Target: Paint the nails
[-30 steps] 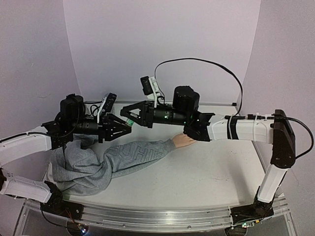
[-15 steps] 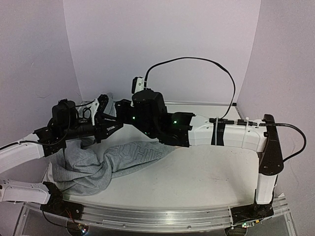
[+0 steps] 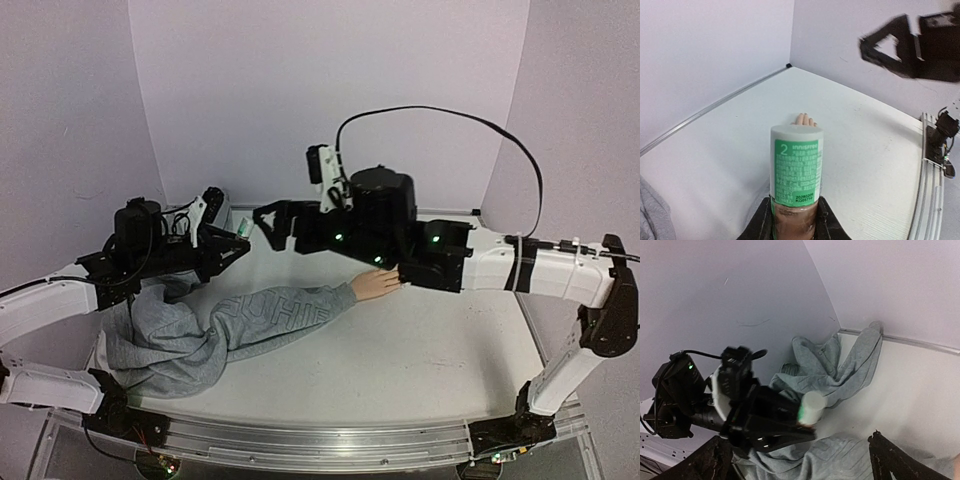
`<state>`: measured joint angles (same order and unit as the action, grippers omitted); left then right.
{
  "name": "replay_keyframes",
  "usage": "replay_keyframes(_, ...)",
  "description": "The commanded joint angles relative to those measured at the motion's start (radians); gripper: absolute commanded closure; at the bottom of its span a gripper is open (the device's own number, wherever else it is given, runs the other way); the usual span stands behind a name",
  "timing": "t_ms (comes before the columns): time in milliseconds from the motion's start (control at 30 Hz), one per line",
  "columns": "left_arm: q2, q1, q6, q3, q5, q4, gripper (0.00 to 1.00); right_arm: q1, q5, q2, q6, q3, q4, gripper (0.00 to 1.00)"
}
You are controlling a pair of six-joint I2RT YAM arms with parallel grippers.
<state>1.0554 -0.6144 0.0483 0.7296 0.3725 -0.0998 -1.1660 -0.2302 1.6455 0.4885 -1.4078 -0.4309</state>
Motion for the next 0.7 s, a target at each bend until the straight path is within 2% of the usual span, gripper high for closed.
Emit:
replay_keyframes(0, 0.044, 0.006, -0.038, 0.109, 0.282, -0.04, 1.0, 0.172, 0.416, -0.101, -0.112, 0.129, -0.155, 0.02)
replay_keyframes(167, 0.197, 0.006, -0.152, 0.221, 0.781, -0.049, 1.0, 0.254, 0.878, -0.121, -0.125, 0.291, -0.414, 0.07)
replay_keyframes(233, 0.242, 0.003, -0.182, 0.248, 0.87, -0.055, 1.0, 0.255, 1.006, -0.102, -0.087, 0.322, -0.535, 0.09)
replay_keyframes(300, 0.251, -0.001, -0.186, 0.251, 0.895, -0.06, 1.0, 0.255, 1.087, -0.073, -0.042, 0.333, -0.645, 0.14)
replay_keyframes(367, 0.247, -0.006, -0.181, 0.245, 0.908, -0.064, 1.0, 0.255, 1.093, -0.051, -0.022, 0.334, -0.7, 0.19)
replay_keyframes(467, 0.247, -0.015, -0.179, 0.243, 0.925, -0.067, 1.0, 0.256, 1.087, -0.025, -0.015, 0.311, -0.736, 0.25)
replay_keyframes(667, 0.259, -0.023, -0.186, 0.248, 0.95, -0.069, 1.0, 0.256, 1.11, 0.041, 0.004, 0.24, -0.76, 0.44)
